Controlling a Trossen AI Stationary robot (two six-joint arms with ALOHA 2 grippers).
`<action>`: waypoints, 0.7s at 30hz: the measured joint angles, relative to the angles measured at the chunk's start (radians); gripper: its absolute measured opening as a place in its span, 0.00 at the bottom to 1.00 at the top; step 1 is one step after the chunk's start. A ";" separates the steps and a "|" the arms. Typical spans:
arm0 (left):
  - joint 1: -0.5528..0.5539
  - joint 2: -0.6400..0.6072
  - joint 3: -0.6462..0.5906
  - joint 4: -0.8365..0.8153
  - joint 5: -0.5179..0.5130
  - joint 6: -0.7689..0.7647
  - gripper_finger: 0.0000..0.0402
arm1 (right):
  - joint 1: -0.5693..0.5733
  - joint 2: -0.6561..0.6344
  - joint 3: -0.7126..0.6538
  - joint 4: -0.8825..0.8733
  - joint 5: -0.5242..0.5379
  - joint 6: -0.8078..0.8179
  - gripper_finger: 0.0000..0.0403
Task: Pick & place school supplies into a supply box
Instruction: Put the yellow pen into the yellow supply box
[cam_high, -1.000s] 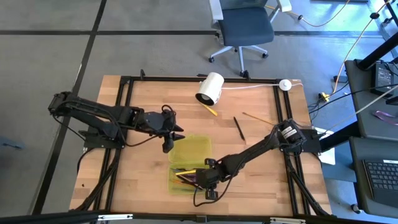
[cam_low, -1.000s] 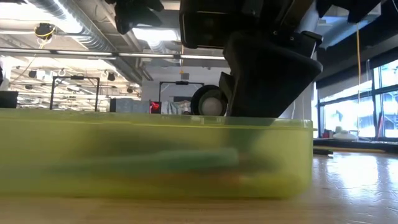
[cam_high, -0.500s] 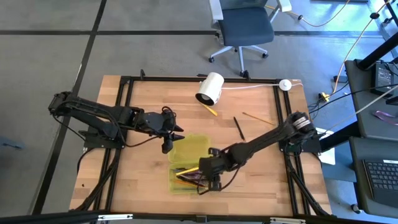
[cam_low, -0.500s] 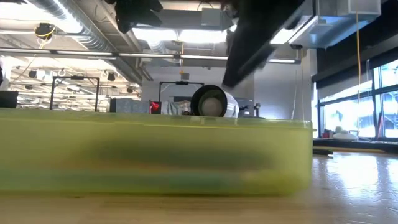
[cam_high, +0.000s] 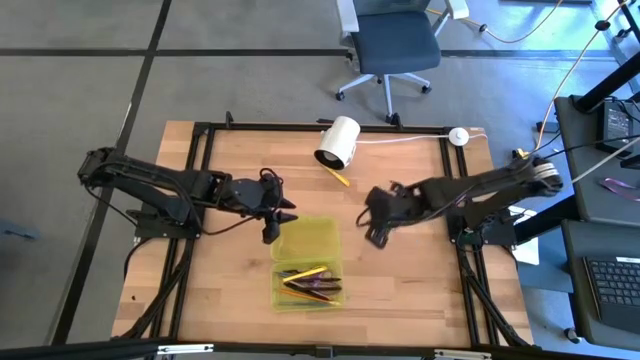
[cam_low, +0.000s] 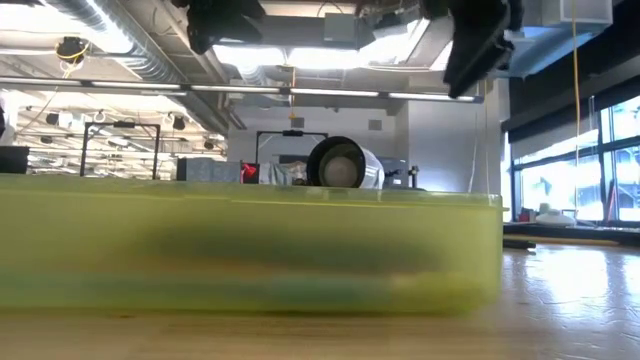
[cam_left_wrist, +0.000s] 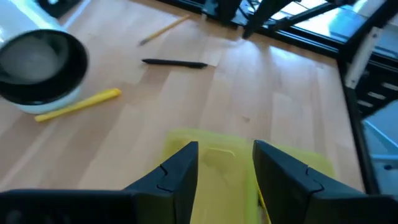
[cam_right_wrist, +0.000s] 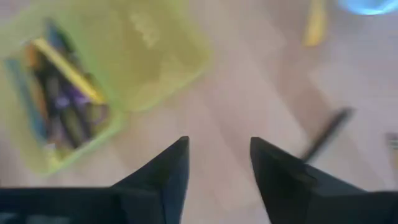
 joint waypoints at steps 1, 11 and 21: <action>0.007 0.000 0.000 -0.001 -0.005 0.003 0.36 | -0.009 -0.032 -0.034 0.004 0.017 0.005 0.43; 0.091 0.010 0.000 -0.003 0.003 0.123 0.36 | -0.073 -0.137 -0.329 0.370 0.213 -0.080 0.43; 0.151 0.038 -0.001 -0.011 0.005 0.168 0.36 | -0.195 -0.045 -0.362 0.488 0.180 -0.253 0.43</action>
